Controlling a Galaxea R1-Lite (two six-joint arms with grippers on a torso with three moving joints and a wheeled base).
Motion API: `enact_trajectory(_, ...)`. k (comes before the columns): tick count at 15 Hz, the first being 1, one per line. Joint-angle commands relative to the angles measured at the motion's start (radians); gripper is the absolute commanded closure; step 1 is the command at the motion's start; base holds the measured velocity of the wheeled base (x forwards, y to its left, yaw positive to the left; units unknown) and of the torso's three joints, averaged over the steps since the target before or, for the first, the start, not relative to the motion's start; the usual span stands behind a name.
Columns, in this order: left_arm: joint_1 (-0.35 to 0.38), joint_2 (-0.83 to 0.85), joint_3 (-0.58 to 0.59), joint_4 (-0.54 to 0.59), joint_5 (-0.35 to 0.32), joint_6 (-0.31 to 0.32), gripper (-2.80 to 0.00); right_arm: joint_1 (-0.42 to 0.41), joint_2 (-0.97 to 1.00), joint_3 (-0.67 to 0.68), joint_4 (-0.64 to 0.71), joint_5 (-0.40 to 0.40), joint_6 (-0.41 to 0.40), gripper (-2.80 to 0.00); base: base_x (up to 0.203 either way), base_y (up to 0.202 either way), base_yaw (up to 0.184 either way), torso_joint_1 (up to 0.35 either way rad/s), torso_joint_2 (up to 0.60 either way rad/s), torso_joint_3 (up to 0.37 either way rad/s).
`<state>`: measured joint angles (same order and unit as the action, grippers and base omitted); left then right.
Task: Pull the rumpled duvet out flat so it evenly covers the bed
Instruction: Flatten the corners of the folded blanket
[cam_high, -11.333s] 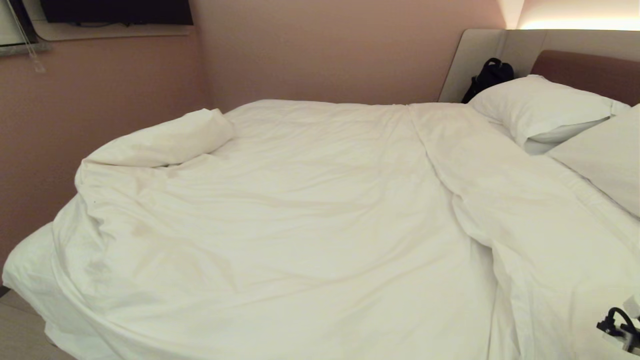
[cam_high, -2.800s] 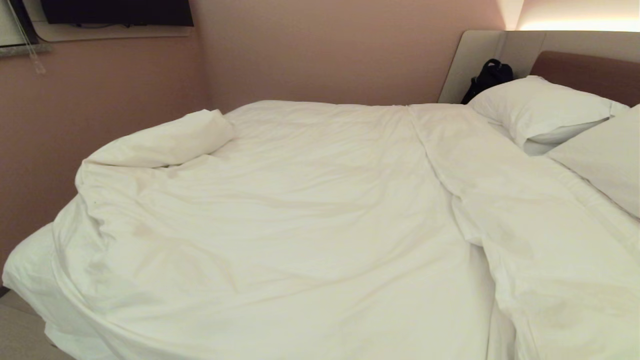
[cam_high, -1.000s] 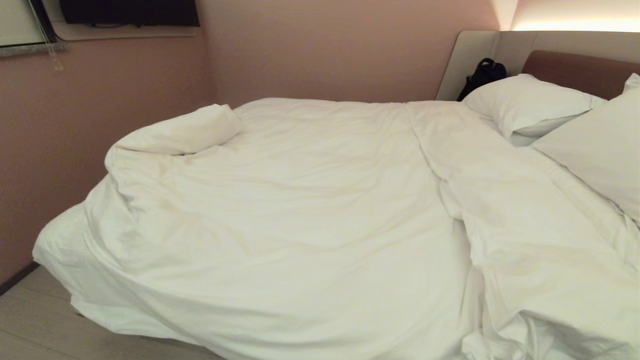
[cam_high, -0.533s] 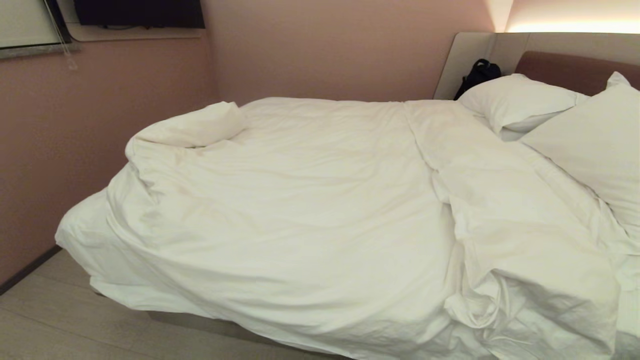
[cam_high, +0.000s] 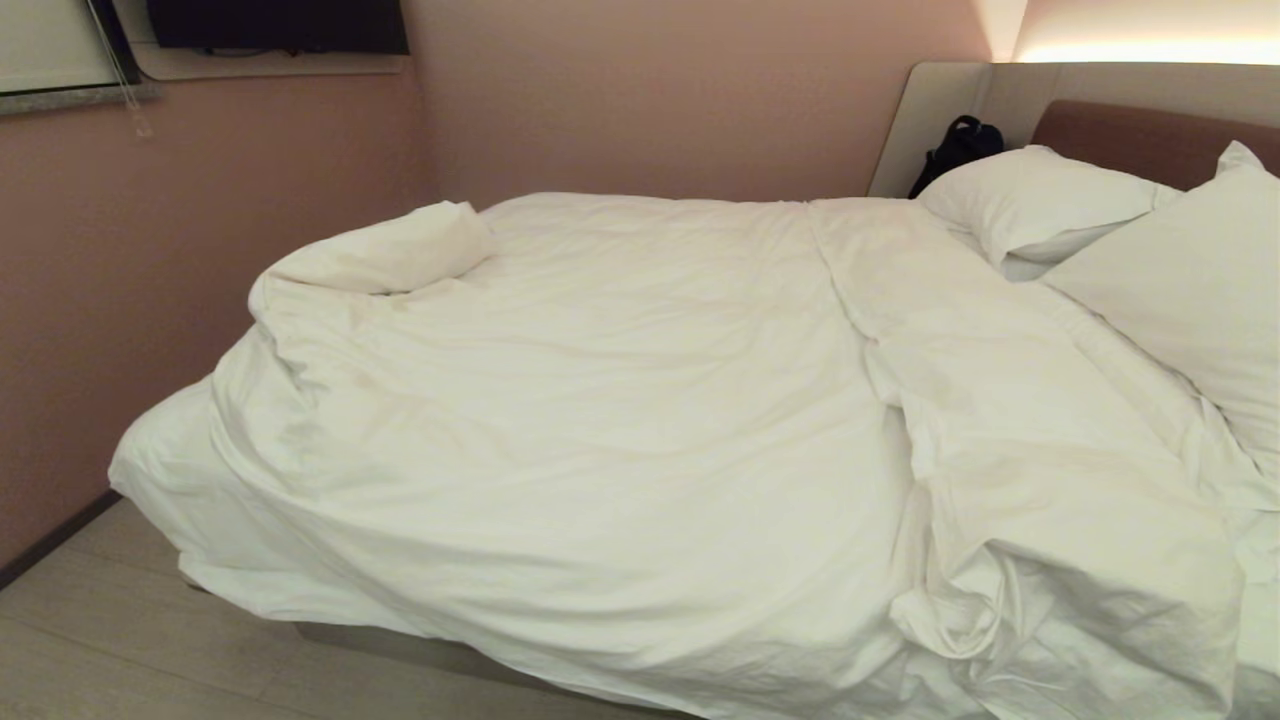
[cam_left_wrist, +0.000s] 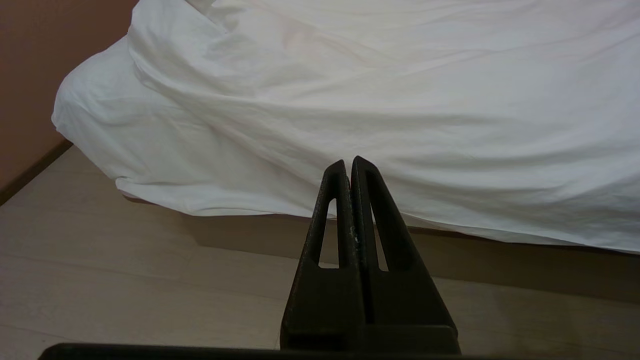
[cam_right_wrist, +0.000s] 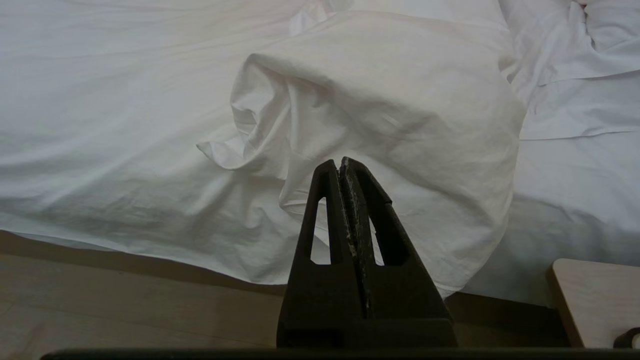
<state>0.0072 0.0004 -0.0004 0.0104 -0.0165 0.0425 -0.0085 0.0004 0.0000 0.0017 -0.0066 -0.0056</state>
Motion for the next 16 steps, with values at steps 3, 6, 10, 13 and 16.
enact_trajectory(3,0.000,0.000,-0.001,0.000,0.000,0.000,0.00,0.001,0.001,0.000,0.000,0.000,0.004,0.00,0.000,0.000,0.000,0.000,0.00,0.000)
enact_trajectory(6,0.000,0.000,0.000,0.000,0.000,0.000,0.00,-0.001,0.000,0.000,-0.002,0.001,-0.002,0.00,0.000,0.000,0.000,0.000,0.00,0.000)
enact_trajectory(10,0.000,0.000,0.000,0.000,0.000,0.000,0.00,0.001,0.001,0.000,0.001,-0.001,0.007,0.00,0.000,0.000,0.000,0.000,0.00,0.000)
enact_trajectory(13,0.000,0.000,0.000,0.000,0.000,0.000,0.00,0.000,0.001,-0.065,0.007,-0.005,0.013,0.00,0.000,0.000,0.000,0.000,0.00,0.000)
enact_trajectory(16,0.000,0.000,-0.001,0.000,0.000,0.000,0.00,0.001,0.013,-0.304,0.045,0.034,0.157,0.00,0.000,0.000,0.000,0.000,0.00,0.000)
